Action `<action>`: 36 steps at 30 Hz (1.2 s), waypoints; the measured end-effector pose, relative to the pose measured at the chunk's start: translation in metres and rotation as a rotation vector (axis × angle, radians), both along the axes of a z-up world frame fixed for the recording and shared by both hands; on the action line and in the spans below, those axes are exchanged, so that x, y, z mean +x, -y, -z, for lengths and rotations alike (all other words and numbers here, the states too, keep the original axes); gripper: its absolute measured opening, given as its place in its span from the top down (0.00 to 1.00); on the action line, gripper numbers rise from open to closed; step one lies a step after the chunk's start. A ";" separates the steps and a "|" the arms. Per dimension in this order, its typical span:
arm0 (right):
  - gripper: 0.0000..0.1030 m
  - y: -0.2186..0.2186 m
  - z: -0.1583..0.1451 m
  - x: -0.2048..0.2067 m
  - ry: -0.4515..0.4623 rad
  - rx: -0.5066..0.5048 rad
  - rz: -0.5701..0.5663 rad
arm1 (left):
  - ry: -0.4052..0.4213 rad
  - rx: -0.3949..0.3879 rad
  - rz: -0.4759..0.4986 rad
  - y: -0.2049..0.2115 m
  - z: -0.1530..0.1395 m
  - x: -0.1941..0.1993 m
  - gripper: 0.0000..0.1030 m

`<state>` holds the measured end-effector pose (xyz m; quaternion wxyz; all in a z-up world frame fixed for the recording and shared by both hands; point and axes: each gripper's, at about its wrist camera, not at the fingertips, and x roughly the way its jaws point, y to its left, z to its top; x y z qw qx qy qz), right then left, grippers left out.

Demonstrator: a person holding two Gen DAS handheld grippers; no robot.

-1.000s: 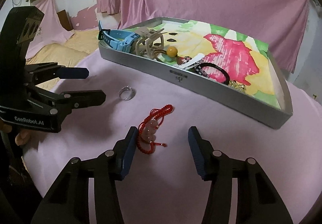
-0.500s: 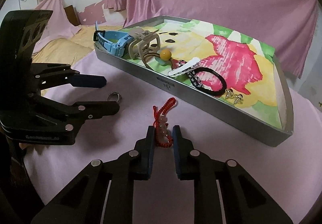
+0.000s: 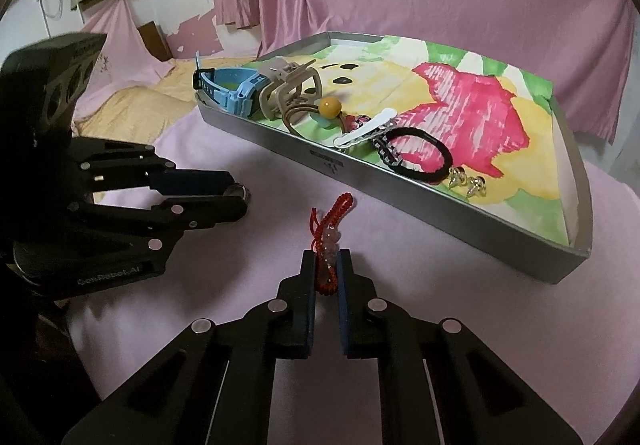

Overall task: Organize jewelry
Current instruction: 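Grasp the silver ring with the left tool while the right tool grasps the red string keychain, then lower the ring into the tray with the left tool while the right tool places the red string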

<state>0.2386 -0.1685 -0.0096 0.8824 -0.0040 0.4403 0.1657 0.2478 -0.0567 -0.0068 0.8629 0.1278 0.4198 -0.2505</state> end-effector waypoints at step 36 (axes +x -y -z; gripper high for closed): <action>0.92 0.037 -0.030 -0.023 0.147 0.142 0.112 | 0.109 -0.280 -0.129 -0.001 -0.040 -0.001 0.81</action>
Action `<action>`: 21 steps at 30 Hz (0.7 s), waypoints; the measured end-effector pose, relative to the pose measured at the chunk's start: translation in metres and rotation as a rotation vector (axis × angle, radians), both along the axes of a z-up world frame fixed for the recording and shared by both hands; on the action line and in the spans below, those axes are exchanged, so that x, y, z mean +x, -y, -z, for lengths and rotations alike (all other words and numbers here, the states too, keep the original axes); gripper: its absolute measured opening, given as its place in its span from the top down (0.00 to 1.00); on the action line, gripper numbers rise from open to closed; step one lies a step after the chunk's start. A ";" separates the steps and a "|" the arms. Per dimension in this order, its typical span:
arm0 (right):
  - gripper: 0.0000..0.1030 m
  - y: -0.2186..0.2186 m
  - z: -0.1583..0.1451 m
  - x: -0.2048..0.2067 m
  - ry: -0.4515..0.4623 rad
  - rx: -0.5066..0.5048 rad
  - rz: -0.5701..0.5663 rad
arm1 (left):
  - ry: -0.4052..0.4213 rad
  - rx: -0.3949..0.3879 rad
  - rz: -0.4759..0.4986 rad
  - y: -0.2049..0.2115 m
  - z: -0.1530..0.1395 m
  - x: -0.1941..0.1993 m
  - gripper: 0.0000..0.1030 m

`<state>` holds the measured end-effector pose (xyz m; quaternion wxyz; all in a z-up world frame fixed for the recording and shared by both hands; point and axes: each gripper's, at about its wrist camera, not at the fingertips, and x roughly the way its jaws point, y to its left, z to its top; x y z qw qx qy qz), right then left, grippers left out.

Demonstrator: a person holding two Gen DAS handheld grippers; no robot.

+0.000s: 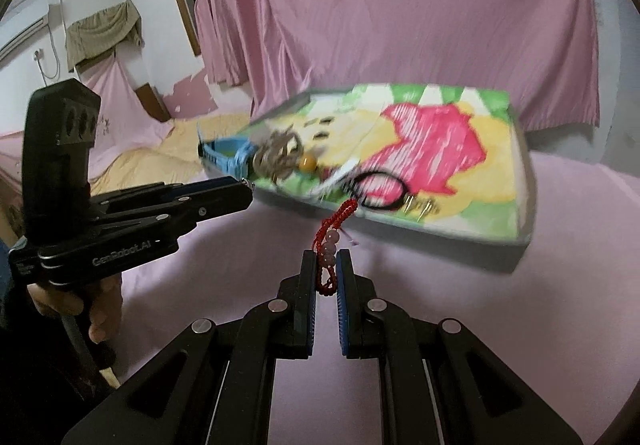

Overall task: Organize jewelry
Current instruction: 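Lower the ring into the tray with the left tool while the right tool places the red string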

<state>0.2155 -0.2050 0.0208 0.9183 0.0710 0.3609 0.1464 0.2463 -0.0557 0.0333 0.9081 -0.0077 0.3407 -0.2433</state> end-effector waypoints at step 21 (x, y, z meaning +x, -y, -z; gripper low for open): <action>0.92 0.047 -0.004 0.092 0.047 0.023 0.203 | -0.059 -0.050 -0.131 0.047 -0.006 0.102 0.81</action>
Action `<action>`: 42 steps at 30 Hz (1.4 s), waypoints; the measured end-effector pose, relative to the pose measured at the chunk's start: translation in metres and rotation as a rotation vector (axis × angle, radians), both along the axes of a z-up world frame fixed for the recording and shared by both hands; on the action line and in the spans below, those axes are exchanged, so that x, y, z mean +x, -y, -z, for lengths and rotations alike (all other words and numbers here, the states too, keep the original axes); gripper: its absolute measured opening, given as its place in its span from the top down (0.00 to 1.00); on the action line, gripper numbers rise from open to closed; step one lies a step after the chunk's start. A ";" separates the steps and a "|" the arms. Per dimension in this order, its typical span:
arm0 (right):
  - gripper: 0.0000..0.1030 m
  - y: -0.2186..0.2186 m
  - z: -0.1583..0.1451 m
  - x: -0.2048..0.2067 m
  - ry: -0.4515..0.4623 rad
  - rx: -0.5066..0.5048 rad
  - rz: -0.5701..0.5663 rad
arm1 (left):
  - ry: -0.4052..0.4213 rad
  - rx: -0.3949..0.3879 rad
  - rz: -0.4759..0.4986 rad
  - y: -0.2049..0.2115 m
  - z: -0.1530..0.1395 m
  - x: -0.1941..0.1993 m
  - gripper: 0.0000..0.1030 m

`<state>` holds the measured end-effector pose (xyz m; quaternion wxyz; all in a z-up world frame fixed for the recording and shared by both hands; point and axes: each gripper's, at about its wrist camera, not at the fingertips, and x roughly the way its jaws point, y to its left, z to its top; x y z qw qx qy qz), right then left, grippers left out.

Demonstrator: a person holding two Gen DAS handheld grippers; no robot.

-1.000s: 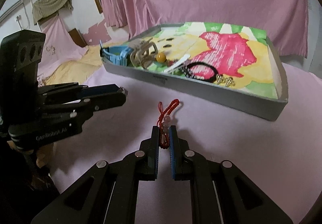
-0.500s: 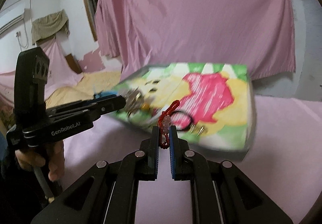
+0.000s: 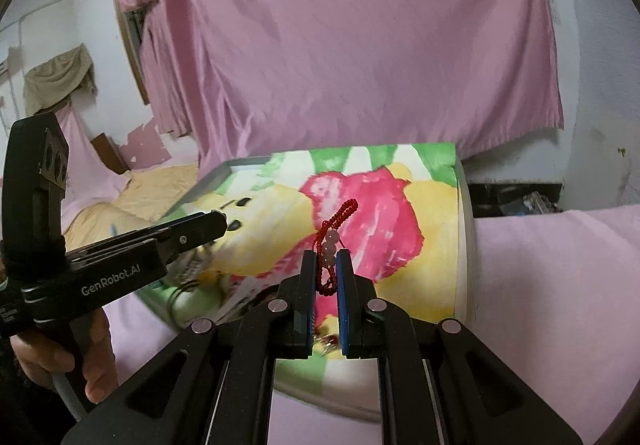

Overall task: Organize jewelry
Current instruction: 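Lower the ring into the tray with the left tool while the right tool places the red string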

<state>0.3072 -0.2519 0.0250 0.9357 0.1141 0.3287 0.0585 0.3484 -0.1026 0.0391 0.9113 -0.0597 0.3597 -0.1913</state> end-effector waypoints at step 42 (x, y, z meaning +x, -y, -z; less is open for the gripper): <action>0.90 0.010 0.040 0.027 -0.126 0.023 0.018 | -0.102 0.071 0.027 0.014 0.038 0.021 0.80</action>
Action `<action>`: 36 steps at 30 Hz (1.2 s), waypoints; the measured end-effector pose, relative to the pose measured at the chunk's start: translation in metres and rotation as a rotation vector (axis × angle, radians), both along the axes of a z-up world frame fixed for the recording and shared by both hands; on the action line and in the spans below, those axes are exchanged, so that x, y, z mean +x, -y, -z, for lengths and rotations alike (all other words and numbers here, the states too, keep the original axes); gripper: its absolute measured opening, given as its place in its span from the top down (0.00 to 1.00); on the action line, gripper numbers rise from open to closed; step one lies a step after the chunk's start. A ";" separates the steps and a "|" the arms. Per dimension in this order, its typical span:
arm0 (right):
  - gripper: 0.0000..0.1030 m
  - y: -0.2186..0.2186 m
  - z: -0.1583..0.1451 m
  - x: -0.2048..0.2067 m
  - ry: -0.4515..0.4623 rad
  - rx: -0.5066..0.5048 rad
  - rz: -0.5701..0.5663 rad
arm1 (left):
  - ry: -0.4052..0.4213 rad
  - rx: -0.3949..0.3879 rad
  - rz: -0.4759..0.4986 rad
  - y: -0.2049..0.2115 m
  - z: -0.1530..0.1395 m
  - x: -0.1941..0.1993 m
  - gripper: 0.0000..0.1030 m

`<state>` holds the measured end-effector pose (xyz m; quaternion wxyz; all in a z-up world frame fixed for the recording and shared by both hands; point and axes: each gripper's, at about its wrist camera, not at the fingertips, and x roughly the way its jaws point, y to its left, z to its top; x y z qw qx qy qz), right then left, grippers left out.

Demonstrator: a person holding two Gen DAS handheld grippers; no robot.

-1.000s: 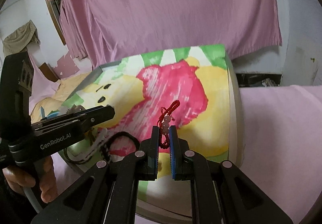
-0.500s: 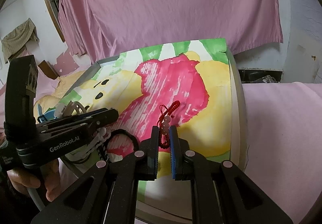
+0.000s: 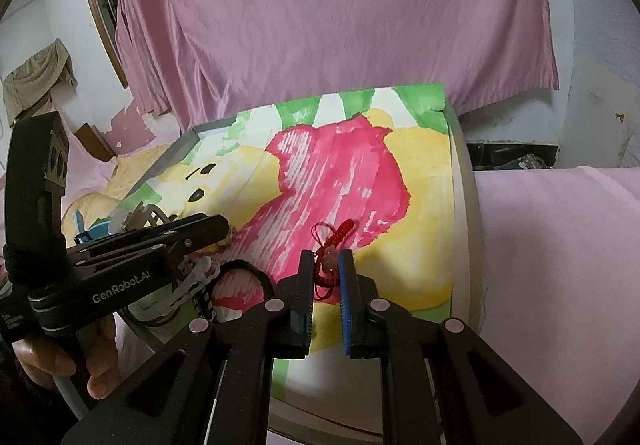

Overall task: Organize jewelry
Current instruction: 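Lower the ring into the tray with the left tool while the right tool places the red string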

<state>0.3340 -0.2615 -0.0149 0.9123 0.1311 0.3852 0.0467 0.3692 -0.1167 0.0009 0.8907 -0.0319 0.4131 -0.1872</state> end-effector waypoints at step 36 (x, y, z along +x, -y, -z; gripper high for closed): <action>0.35 0.008 -0.036 -0.032 0.231 -0.086 0.088 | 0.262 -0.043 -0.104 -0.020 -0.037 -0.030 0.10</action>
